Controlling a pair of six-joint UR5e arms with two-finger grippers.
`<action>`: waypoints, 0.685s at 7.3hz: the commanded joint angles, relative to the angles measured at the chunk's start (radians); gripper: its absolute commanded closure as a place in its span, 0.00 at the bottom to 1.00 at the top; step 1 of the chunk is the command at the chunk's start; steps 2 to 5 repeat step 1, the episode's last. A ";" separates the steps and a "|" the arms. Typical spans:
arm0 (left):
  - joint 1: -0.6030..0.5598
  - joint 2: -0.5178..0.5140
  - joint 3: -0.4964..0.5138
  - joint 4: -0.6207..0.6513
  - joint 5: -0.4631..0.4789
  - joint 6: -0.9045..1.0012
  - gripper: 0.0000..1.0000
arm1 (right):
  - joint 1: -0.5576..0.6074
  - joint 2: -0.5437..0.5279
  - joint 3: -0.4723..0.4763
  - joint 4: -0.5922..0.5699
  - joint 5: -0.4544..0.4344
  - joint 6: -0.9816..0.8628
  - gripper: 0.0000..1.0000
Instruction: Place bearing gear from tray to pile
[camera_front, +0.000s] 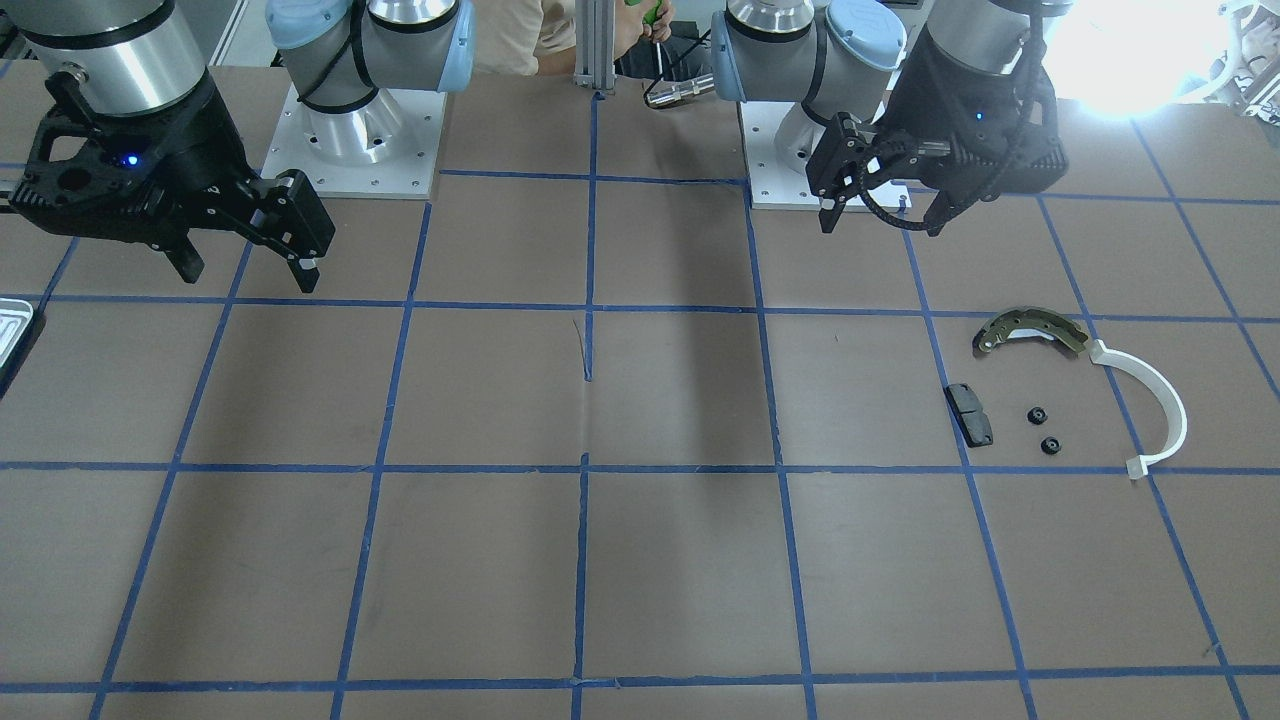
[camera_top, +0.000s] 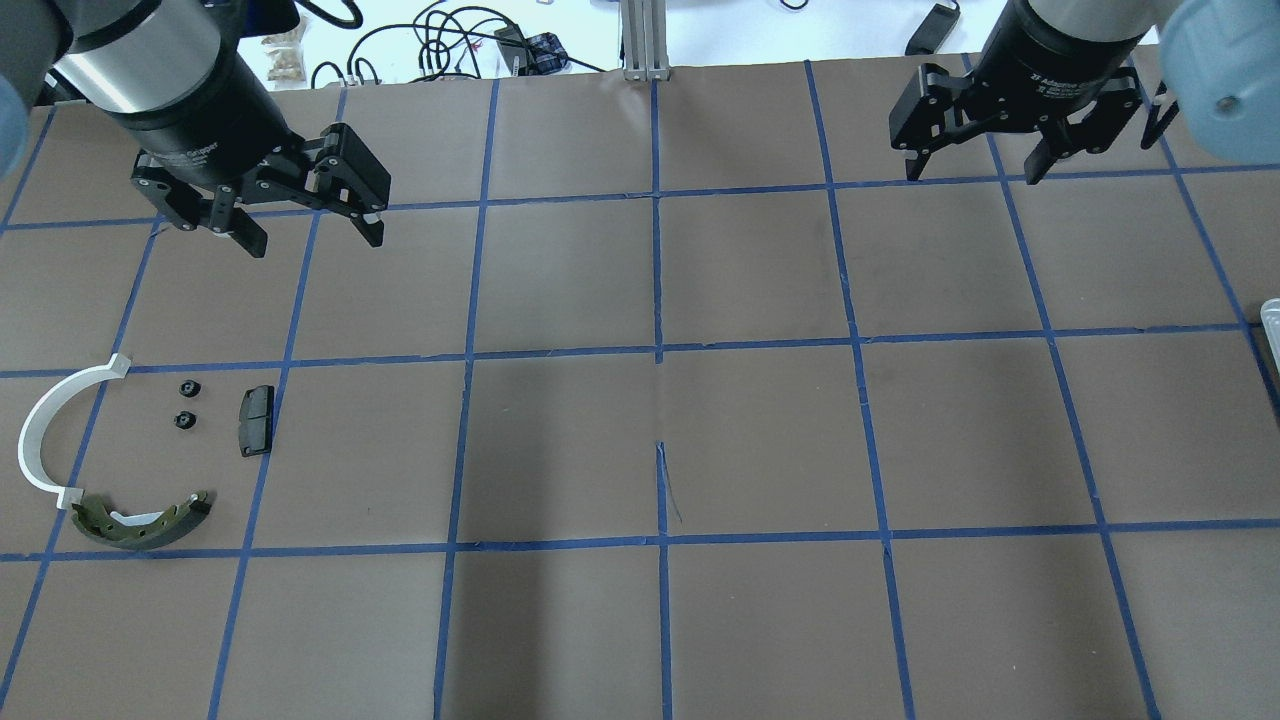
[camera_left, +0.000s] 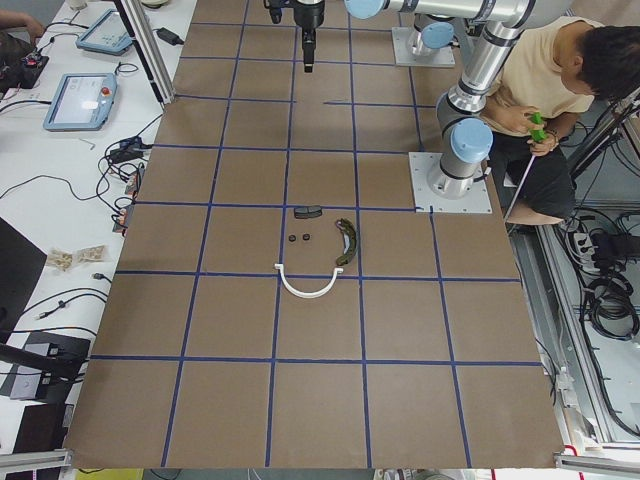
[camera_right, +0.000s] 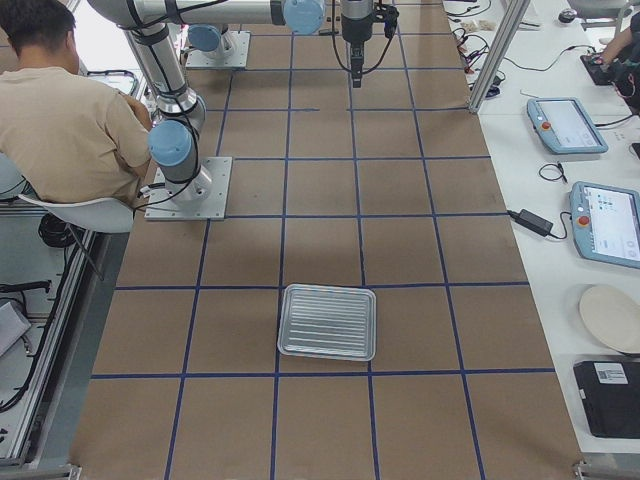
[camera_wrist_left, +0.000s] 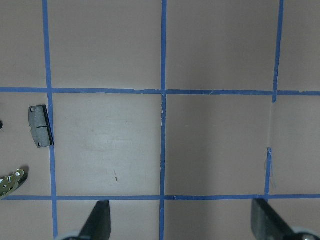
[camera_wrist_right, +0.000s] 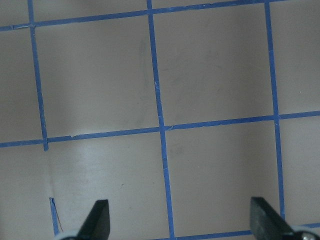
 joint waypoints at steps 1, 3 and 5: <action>0.001 -0.003 0.001 0.004 -0.001 -0.001 0.00 | 0.006 -0.003 -0.002 0.016 -0.003 -0.002 0.00; 0.001 -0.003 0.001 0.004 -0.001 -0.001 0.00 | 0.006 -0.003 -0.002 0.016 -0.003 -0.002 0.00; 0.001 -0.003 0.001 0.004 -0.001 -0.001 0.00 | 0.006 -0.003 -0.002 0.016 -0.003 -0.002 0.00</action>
